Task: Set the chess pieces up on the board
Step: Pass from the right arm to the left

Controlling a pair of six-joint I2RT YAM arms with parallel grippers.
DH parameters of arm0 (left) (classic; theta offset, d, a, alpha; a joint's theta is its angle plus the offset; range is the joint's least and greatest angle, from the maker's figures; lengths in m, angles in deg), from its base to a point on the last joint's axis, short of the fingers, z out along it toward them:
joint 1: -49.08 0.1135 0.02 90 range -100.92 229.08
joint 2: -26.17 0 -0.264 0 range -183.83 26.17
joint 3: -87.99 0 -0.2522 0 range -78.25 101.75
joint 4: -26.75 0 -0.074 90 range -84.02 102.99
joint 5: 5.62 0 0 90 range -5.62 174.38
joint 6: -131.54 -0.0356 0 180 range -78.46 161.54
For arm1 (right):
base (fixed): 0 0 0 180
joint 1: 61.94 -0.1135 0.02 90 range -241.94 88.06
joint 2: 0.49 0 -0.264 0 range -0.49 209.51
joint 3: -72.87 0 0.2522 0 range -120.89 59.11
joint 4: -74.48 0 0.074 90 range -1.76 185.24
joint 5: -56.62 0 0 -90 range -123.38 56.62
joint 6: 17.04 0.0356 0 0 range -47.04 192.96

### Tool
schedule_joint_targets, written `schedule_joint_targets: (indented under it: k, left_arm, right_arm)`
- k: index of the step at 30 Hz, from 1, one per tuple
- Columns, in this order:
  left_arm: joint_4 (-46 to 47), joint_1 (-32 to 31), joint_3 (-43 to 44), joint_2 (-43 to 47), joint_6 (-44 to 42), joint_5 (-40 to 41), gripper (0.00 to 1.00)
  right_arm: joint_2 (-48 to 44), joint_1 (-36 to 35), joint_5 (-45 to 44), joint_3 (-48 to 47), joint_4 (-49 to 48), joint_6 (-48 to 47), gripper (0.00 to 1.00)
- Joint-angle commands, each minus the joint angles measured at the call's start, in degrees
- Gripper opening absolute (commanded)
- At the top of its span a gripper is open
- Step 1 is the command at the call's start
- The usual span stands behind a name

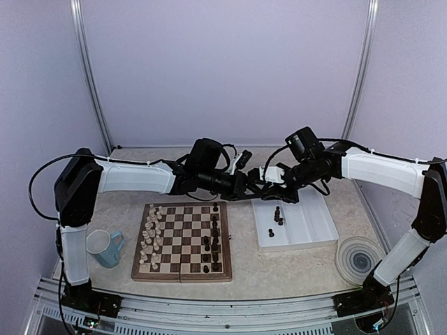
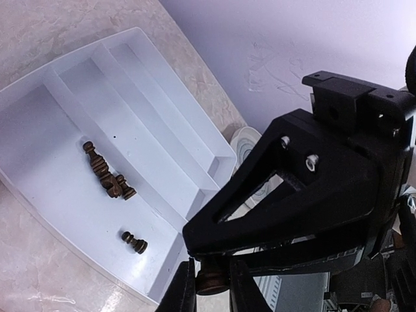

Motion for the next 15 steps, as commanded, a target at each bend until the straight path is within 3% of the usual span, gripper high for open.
schedule_joint_targets:
  k: [1, 4, 8, 11, 15]
  left_arm:
    - [3.44, -0.25, -0.76, 0.6, -1.03, -1.28, 0.11]
    - [6.69, -0.31, -3.68, 2.56, -2.37, 0.27, 0.11]
    - [12.92, -0.78, -9.44, 8.2, -5.67, 5.11, 0.1]
    - [19.61, -0.95, -14.25, 11.62, -7.66, 7.69, 0.1]
    - [25.05, -2.23, -18.46, 16.29, -12.53, 12.52, 0.1]
  right_arm:
    - [-2.04, -0.56, 0.62, -1.95, -1.3, 2.92, 0.29]
    - [-2.71, 1.31, 4.13, -3.56, -1.04, 5.77, 0.39]
    - [-2.39, 7.9, 17.52, -8.27, 0.55, 13.13, 0.45]
    - [-0.89, 13.0, 31.28, -10.01, 0.07, 20.57, 0.46]
    - [2.89, 14.8, 44.27, -10.51, -0.54, 29.74, 0.45]
